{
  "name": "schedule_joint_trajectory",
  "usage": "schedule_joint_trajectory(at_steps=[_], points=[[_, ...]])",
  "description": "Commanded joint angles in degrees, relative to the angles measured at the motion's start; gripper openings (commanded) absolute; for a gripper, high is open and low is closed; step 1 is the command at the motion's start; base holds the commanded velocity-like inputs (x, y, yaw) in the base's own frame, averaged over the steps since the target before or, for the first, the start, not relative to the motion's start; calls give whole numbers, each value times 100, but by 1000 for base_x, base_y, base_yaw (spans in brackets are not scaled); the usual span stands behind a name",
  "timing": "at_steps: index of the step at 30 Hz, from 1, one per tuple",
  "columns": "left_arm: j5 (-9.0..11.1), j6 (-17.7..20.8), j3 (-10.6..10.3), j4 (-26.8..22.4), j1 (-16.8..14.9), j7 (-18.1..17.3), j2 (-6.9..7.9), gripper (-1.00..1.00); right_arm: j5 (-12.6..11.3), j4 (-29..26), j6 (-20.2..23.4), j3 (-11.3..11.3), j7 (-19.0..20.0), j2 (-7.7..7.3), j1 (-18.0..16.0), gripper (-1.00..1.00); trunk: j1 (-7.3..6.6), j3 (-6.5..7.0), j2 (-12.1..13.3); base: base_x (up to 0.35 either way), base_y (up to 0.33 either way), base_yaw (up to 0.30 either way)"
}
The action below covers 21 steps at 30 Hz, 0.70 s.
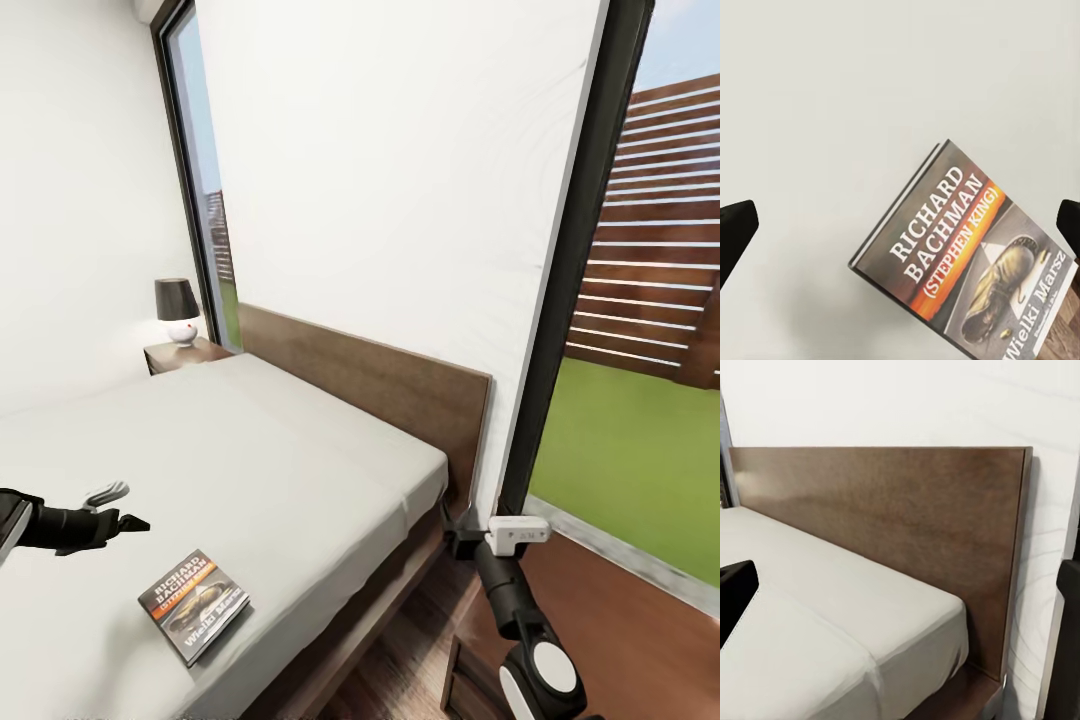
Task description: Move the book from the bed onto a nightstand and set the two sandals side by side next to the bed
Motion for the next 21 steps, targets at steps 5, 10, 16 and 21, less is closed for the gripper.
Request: schedule_joint_trajectory(at_steps=[5, 10, 16, 21], points=[[-60, 30, 33, -12, -4, -50, -5, 100, -41, -1, -84, 49, -45, -7, -3, 100, 87, -78, -163, 0, 0, 0], [-60, 19, 34, -17, -4, -50, -12, 100, -41, 0, -106, 56, -47, -7, 0, 100, 197, -168, -364, 0, 0, 0], [-60, 1, 34, -17, 1, -50, -19, 100, -41, 3, -111, 64, -49, -7, 3, 100, 197, -168, -364, 0, 0, 0], [-62, -7, 33, -18, 2, -50, -21, 100, -41, 4, -111, 67, -49, -7, 5, 100, 197, -168, -364, 0, 0, 0]])
